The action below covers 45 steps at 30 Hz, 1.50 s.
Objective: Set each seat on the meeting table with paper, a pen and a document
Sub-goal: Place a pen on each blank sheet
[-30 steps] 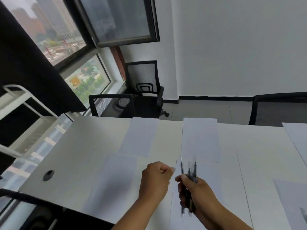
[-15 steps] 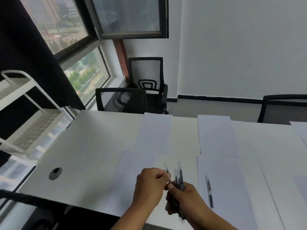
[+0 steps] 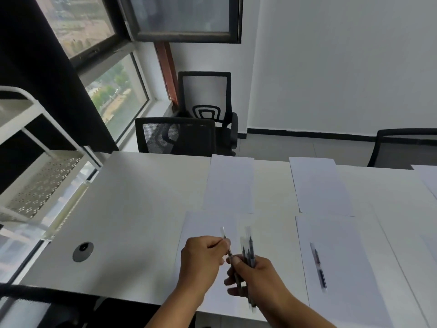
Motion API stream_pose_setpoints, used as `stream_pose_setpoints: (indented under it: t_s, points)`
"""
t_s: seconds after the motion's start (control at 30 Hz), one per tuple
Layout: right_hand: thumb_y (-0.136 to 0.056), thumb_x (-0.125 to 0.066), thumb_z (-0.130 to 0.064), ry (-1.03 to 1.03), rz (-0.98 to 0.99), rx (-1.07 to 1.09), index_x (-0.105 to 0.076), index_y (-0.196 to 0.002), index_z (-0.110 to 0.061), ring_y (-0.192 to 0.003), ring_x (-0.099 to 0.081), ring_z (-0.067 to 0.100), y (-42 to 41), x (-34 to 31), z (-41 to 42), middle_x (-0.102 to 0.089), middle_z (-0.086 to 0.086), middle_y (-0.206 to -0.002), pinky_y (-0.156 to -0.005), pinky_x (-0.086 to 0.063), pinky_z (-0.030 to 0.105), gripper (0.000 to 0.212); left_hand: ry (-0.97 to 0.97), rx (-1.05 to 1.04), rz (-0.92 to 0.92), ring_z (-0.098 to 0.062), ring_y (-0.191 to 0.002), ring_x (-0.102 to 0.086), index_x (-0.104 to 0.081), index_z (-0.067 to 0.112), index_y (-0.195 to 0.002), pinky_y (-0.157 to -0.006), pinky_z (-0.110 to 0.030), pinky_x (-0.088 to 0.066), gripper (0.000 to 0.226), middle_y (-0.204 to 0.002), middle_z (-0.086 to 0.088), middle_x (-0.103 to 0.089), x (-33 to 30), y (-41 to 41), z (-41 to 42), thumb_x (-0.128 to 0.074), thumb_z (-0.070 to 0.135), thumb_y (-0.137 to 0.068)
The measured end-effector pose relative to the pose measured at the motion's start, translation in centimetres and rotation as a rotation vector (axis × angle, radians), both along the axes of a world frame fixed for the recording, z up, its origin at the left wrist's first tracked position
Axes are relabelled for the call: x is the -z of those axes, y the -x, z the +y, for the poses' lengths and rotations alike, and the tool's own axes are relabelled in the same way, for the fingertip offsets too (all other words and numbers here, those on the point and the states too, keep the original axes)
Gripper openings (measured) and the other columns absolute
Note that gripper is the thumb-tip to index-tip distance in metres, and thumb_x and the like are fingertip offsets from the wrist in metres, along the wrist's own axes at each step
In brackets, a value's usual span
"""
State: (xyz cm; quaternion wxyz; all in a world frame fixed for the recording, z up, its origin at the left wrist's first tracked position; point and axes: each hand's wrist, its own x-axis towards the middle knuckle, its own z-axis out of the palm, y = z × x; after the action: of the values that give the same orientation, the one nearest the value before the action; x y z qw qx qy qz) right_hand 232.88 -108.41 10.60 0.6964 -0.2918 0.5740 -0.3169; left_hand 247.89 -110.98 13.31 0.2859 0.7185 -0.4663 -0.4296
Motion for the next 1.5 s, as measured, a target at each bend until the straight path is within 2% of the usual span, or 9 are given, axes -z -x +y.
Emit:
stream_pose_setpoints:
  t_s: [0.3, 0.53, 0.67, 0.8, 0.87, 0.97, 1.2, 1.37, 1.5]
  points:
    - [-0.106, -0.058, -0.019, -0.035, 0.018, -0.027, -0.073, -0.106, -0.001, -0.067, -0.064, 0.025, 2.4, 2.7, -2.2, -0.061, 0.013, -0.076, -0.082, -0.065, 0.053, 0.024, -0.064, -0.041, -0.131, -0.005, -0.064, -0.071, -0.081, 0.017, -0.071, -0.063, -0.022, -0.052, 0.033, -0.068, 0.006, -0.076, 2.2, 0.3, -1.9, -0.077, 0.036, -0.097]
    - [-0.104, -0.057, -0.02, -0.059, 0.034, -0.048, -0.072, -0.107, -0.003, -0.063, -0.046, 0.022, 2.9, 4.4, -2.6, -0.049, 0.006, -0.069, -0.068, -0.059, 0.035, 0.022, -0.12, -0.054, -0.194, -0.009, -0.064, -0.07, -0.08, 0.023, -0.067, -0.063, -0.025, -0.052, 0.032, -0.062, 0.009, -0.073, 4.1, -0.5, -2.6, -0.077, 0.038, -0.095]
    - [-0.104, -0.058, -0.02, -0.069, 0.028, -0.048, -0.072, -0.106, -0.003, -0.06, -0.045, 0.021, 2.1, 4.7, -3.1, -0.048, 0.007, -0.068, -0.066, -0.058, 0.034, 0.022, -0.149, -0.015, -0.255, -0.019, -0.067, -0.072, -0.08, 0.021, -0.07, -0.065, -0.03, -0.057, 0.031, -0.061, 0.005, -0.073, 5.9, -2.1, -4.1, -0.077, 0.04, -0.095]
    - [-0.104, -0.057, -0.02, -0.106, 0.052, -0.04, -0.071, -0.106, -0.004, -0.061, -0.043, 0.022, 1.5, 5.4, -3.8, -0.047, 0.005, -0.068, -0.066, -0.057, 0.034, 0.022, -0.198, 0.002, -0.308, -0.025, -0.06, -0.059, -0.077, 0.011, -0.073, -0.068, -0.039, -0.061, 0.034, -0.064, -0.009, -0.07, 8.9, -3.7, -6.2, -0.078, 0.038, -0.094]
    - [-0.104, -0.056, -0.019, -0.121, 0.065, -0.026, -0.071, -0.106, -0.003, -0.06, -0.043, 0.021, 1.0, 6.1, -4.1, -0.046, 0.004, -0.066, -0.065, -0.056, 0.033, 0.022, -0.229, 0.005, -0.313, -0.026, -0.064, -0.068, -0.077, 0.013, -0.071, -0.07, -0.038, -0.061, 0.032, -0.062, 0.0, -0.072, 10.5, -4.3, -7.0, -0.079, 0.036, -0.092]
    - [-0.104, -0.056, -0.018, -0.136, 0.069, -0.01, -0.071, -0.106, -0.003, -0.061, -0.043, 0.021, 0.3, 6.5, -4.5, -0.045, 0.003, -0.066, -0.064, -0.056, 0.032, 0.021, -0.259, 0.044, -0.332, -0.031, -0.074, -0.075, -0.075, 0.009, -0.073, -0.071, -0.036, -0.061, 0.033, -0.066, -0.006, -0.073, 12.4, -4.8, -7.9, -0.079, 0.037, -0.09]
    - [-0.105, -0.056, -0.019, -0.165, 0.065, 0.029, -0.071, -0.106, -0.004, -0.06, -0.044, 0.021, -0.9, 8.1, -5.2, -0.046, 0.003, -0.066, -0.066, -0.057, 0.033, 0.022, -0.323, 0.142, -0.406, -0.025, -0.072, -0.072, -0.076, 0.014, -0.075, -0.064, -0.029, -0.051, 0.028, -0.07, 0.001, -0.075, 15.2, -4.8, -9.9, -0.076, 0.033, -0.095]
    - [-0.104, -0.056, -0.02, -0.184, 0.072, 0.046, -0.072, -0.105, -0.005, -0.062, -0.045, 0.022, -0.8, 8.7, -5.7, -0.047, 0.005, -0.068, -0.069, -0.059, 0.034, 0.022, -0.309, 0.185, -0.474, -0.024, -0.053, -0.051, -0.05, 0.014, -0.056, -0.051, -0.029, -0.034, 0.048, -0.051, 0.003, -0.05, 16.4, -4.4, -10.7, -0.074, 0.029, -0.094]
    - [-0.104, -0.057, -0.02, -0.195, 0.076, 0.059, -0.072, -0.105, -0.006, -0.065, -0.045, 0.024, -0.5, 9.2, -5.9, -0.046, 0.006, -0.069, -0.071, -0.06, 0.034, 0.021, -0.285, 0.245, -0.518, -0.022, -0.049, -0.042, -0.038, 0.016, -0.059, -0.048, -0.03, -0.028, 0.049, -0.052, 0.003, -0.04, 16.8, -3.9, -11.0, -0.071, 0.027, -0.093]
